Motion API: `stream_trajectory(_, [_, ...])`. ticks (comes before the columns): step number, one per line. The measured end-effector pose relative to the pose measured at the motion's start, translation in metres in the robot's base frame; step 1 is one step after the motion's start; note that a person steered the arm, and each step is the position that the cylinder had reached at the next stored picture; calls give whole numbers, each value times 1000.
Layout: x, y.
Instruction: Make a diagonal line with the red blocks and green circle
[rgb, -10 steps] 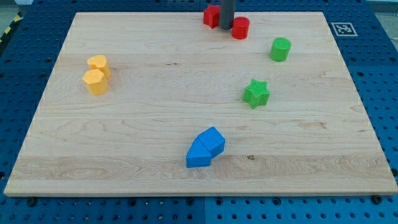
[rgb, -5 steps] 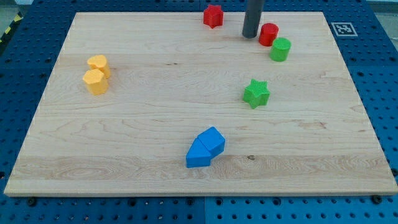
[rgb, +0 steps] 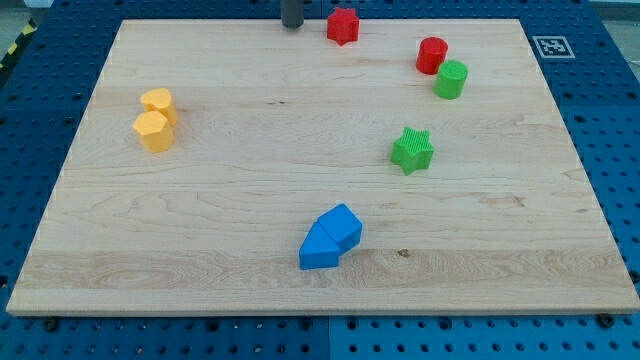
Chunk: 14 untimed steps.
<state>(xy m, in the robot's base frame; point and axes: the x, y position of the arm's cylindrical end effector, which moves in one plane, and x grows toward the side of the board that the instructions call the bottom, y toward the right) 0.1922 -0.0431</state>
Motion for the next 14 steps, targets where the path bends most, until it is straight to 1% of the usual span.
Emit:
stream_trajectory(2, [4,25])
stream_trajectory(4, [30,53])
stream_trajectory(6, [27,85])
stream_trajectory(9, [4,94])
stream_trajectory(11, [4,119])
stream_trajectory(13, [29,112])
stream_trajectory(14, [29,112])
